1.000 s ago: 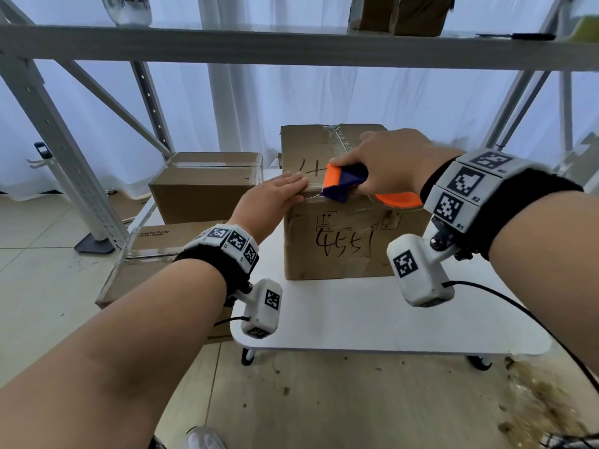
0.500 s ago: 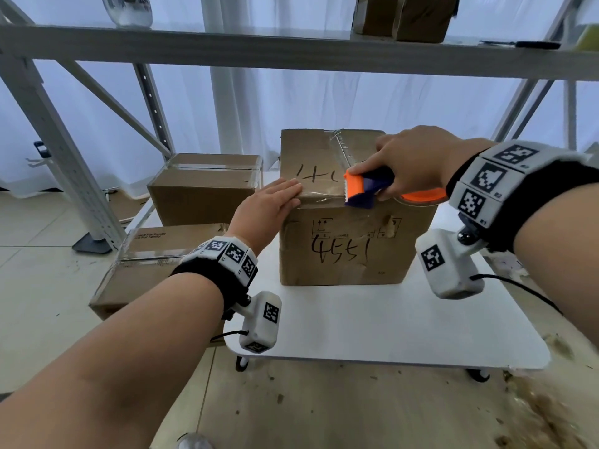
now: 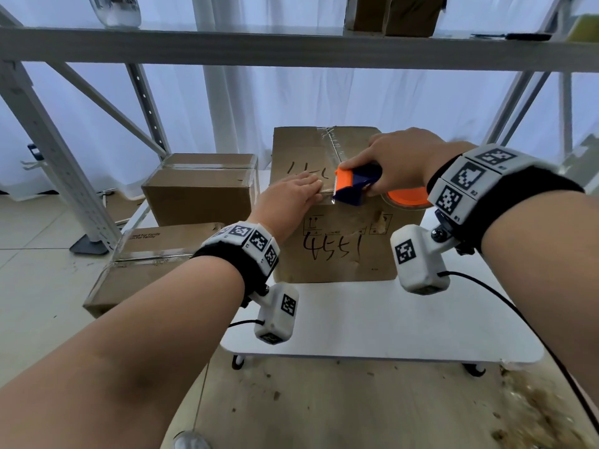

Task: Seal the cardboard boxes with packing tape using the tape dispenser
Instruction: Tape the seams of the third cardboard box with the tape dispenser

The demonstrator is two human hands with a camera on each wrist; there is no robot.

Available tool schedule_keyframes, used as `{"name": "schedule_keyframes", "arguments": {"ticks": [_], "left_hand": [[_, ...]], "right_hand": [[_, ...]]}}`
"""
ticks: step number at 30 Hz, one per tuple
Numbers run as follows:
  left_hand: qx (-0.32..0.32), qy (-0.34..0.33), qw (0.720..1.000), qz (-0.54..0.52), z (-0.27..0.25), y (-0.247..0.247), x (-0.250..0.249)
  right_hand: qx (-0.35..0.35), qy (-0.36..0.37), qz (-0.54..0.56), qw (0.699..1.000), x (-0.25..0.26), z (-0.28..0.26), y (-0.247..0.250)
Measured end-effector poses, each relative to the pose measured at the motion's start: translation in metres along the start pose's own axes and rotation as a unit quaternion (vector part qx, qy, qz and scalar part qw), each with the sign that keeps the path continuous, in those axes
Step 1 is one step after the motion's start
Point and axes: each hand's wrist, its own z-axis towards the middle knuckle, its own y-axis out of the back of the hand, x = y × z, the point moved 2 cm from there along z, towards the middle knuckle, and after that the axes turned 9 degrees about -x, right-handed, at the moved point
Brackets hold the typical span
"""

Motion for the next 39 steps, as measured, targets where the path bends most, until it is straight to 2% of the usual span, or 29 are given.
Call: {"name": "schedule_keyframes", "arguments": {"ticks": [4, 9, 14, 19, 22, 26, 28, 34, 39], "left_hand": [[-0.003, 0.010, 1.000, -0.011, 0.006, -0.008, -0.006], [-0.011, -0.009, 1.000, 0.016, -0.010, -0.003, 0.023], [-0.033, 0.037, 0.999, -0.002, -0.020, 0.001, 0.055], [0.022, 0.117, 0.992, 0.029, -0.023, 0.002, 0.068], [0.025, 0.091, 0.992, 0.089, -0.024, 0.000, 0.057], [0.006, 0.016, 0.998, 0.058, -0.021, -0.005, 0.032], [0.003, 0.023, 0.998, 0.063, -0.021, -0.007, 0.029], [0.057, 0.029, 0.994, 0.089, -0.026, -0.006, 0.032], [0.063, 0.044, 0.992, 0.103, -0.026, -0.006, 0.027]], "right_hand": [[-0.009, 0.001, -0.007, 1.000, 0.000, -0.002, -0.001], [-0.010, 0.004, -0.002, 1.000, 0.004, -0.005, 0.001], [-0.034, 0.012, 0.006, 0.999, 0.030, 0.005, 0.007], [-0.025, -0.003, 0.017, 1.000, 0.038, 0.023, 0.006], [-0.022, -0.010, 0.023, 0.999, 0.035, 0.024, 0.005], [-0.023, -0.008, 0.020, 1.000, 0.036, 0.023, 0.007], [-0.019, -0.001, 0.019, 1.000, 0.036, 0.023, 0.008], [-0.018, 0.037, -0.017, 0.999, 0.039, 0.010, 0.018], [0.002, 0.023, -0.046, 0.999, 0.023, 0.001, 0.018]]}}
